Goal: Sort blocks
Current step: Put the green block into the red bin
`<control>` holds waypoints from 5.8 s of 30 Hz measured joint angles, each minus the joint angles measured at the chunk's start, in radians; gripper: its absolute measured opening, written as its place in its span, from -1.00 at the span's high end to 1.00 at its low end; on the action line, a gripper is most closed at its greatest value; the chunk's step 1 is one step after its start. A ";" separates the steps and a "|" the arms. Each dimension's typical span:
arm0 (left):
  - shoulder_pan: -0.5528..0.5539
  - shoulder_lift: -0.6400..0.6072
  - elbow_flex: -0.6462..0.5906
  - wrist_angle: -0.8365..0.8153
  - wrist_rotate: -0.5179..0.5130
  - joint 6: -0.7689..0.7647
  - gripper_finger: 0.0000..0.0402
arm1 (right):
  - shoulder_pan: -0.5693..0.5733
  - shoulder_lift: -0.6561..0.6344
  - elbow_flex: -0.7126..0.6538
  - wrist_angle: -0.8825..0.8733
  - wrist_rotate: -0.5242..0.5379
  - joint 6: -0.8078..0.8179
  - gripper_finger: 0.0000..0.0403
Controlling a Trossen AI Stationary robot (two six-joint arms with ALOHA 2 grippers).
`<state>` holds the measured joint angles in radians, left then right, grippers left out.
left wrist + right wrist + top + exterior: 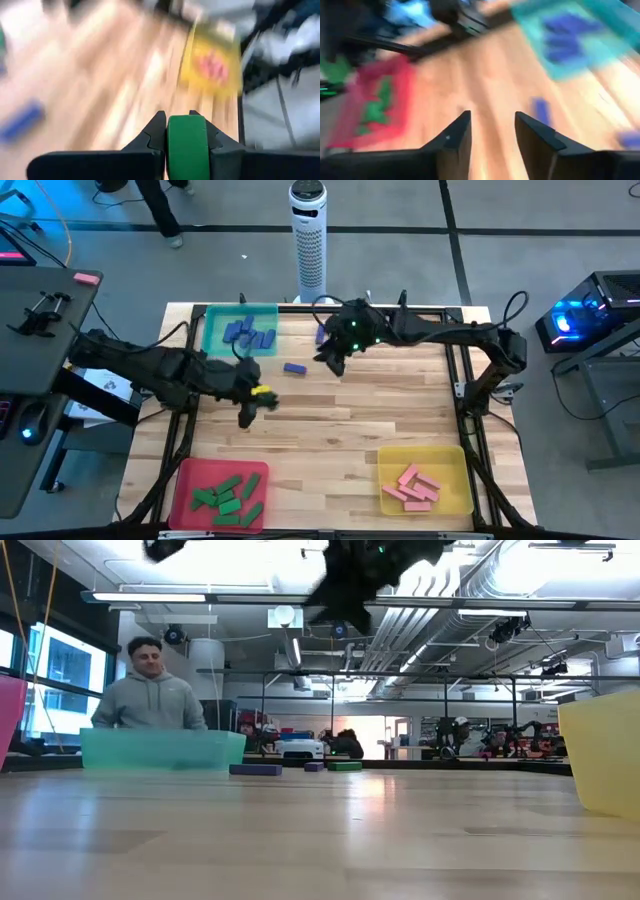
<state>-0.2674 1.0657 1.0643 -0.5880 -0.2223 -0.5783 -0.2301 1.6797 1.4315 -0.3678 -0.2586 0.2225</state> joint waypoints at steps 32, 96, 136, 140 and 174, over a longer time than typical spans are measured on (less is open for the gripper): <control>-0.514 0.435 -0.006 -0.309 0.414 -0.428 0.30 | -0.438 0.638 0.543 -0.533 0.180 -0.119 0.12; -0.130 -0.033 -0.002 -0.039 -0.307 0.025 0.06 | 0.193 0.135 -0.397 0.120 0.134 -0.329 0.12; 0.107 0.108 -0.462 1.165 -0.155 0.084 0.25 | 0.008 -0.382 -0.413 0.423 -0.031 -0.038 0.74; 0.188 0.126 -0.464 1.279 -0.180 0.128 0.10 | 0.014 -0.367 -0.416 0.564 -0.056 0.041 0.74; 0.367 0.283 -0.250 1.365 0.246 0.148 -0.07 | 0.055 -0.277 -0.414 0.752 -0.034 0.206 0.53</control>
<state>0.0998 1.3491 0.8139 0.7774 0.0235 -0.4302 -0.1749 1.4025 1.0172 0.3846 -0.2924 0.4287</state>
